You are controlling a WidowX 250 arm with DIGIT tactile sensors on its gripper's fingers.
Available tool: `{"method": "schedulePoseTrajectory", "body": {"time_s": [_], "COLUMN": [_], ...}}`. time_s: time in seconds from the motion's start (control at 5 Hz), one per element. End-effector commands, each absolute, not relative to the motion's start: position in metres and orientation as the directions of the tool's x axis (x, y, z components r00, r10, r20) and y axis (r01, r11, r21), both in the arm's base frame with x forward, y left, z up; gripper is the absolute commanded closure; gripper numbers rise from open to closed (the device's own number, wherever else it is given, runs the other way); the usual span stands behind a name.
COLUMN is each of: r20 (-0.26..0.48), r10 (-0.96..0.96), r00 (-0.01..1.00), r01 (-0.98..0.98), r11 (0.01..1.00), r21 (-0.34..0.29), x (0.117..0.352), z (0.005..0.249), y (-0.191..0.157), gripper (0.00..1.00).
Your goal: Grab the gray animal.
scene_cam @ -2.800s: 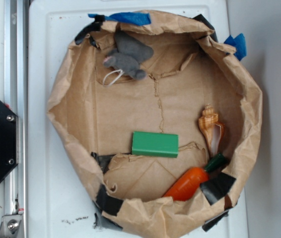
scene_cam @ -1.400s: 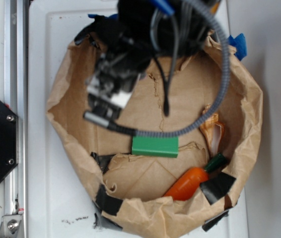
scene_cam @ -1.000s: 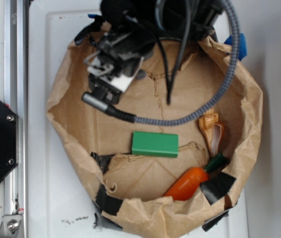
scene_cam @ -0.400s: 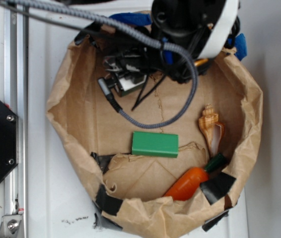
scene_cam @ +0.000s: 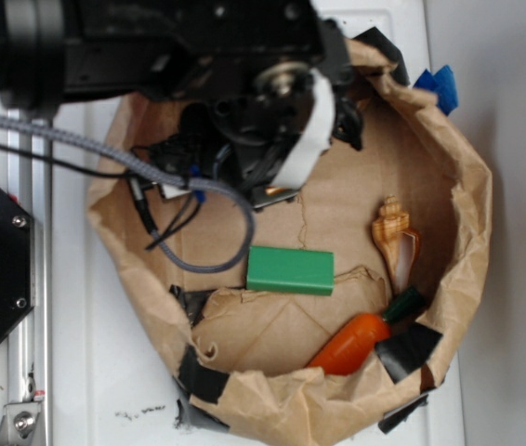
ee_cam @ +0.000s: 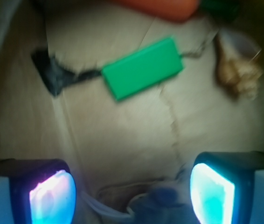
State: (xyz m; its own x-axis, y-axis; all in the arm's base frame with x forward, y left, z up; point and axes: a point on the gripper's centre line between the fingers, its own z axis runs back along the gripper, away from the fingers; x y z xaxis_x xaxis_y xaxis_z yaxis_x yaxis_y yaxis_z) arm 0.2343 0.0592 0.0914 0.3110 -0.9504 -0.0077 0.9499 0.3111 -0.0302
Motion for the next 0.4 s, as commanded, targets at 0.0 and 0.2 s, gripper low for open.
{"method": "schedulePoseTrajectory", "body": {"time_s": [0.0, 0.2], "r20": [-0.057, -0.081], "r10": [-0.942, -0.922], "r00": [0.33, 0.378], "r01": [0.943, 0.923], "r11": [0.331, 0.382], "r21": [-0.012, -0.038], "x": [0.235, 0.237], "z": [0.076, 0.065], "y": [0.077, 0.099], "gripper": [0.0, 0.0]}}
